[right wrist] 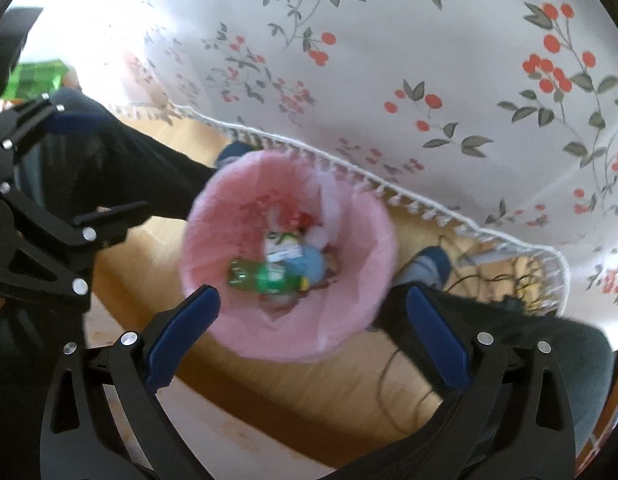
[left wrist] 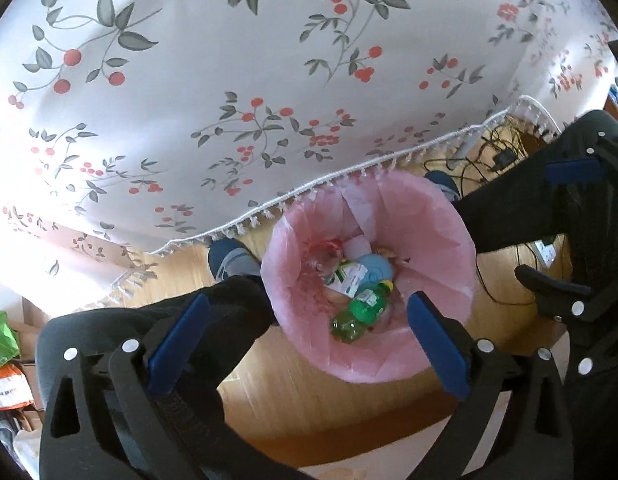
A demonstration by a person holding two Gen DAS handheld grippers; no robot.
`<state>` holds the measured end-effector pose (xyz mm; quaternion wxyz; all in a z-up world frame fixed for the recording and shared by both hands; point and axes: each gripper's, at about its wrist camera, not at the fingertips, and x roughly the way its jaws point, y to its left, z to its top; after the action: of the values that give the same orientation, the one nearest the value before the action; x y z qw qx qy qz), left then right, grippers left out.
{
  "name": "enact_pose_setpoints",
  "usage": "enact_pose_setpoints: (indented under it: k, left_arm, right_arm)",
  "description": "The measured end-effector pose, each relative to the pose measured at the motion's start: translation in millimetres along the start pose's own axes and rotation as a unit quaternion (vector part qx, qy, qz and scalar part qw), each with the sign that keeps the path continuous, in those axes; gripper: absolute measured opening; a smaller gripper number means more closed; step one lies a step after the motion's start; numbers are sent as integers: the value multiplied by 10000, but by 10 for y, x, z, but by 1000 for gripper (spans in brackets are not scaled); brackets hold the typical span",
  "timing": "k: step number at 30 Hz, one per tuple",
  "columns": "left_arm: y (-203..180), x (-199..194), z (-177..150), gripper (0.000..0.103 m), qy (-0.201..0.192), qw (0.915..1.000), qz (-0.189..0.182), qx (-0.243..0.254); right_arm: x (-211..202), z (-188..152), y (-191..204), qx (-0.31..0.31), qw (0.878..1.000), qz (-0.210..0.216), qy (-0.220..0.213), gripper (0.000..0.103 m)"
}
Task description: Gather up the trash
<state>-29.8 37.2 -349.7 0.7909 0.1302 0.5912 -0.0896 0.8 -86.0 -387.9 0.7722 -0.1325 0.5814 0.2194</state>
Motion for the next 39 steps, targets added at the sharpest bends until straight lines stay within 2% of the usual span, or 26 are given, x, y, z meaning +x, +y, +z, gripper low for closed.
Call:
enact_pose_setpoints:
  k: [3,5,9,15,18,21,23,26,31,39]
  left_arm:
    - [63,-49,-42,98,-16,9998,-157,-142]
    - [101,-42,-65,98,32,9997,-108,-214]
    - [147,27,-101,98,208,9987,-327,-322]
    - [153,29,-127,98,142,9991,-192,-357]
    - [135,41,-128,98,143,9993,-138,-308]
    - [121,14,-153,98,99,9995,-84,-292]
    - [125,-15,-153,98,56,9993,-137,-330]
    - [154,10,-141,98,112,9989,-234,-395]
    - [168,116,-177,98,338,9972,-490,-443]
    - [131,164,-194,98,413,9976,-415,-368]
  right_arm:
    - [-65,-42,7,104,9999,-16,-61,97]
    - [-50,-89,44,-11,9998,-144,111,97]
    - [-31,-186,142,-295,9989,-282,217,97]
    - [-40,-221,263,-635,9970,-267,361,97]
    - [-63,-192,211,-291,9990,102,331,97]
    - [-105,-195,189,-198,9994,254,152,97]
    - [-139,-216,191,-295,9995,77,73,97]
    - [-174,-234,156,-354,9993,31,-118,97]
    - [-56,-249,-30,56,9998,85,-187,97]
    - [18,-261,2,-24,10000,-9,-73,97]
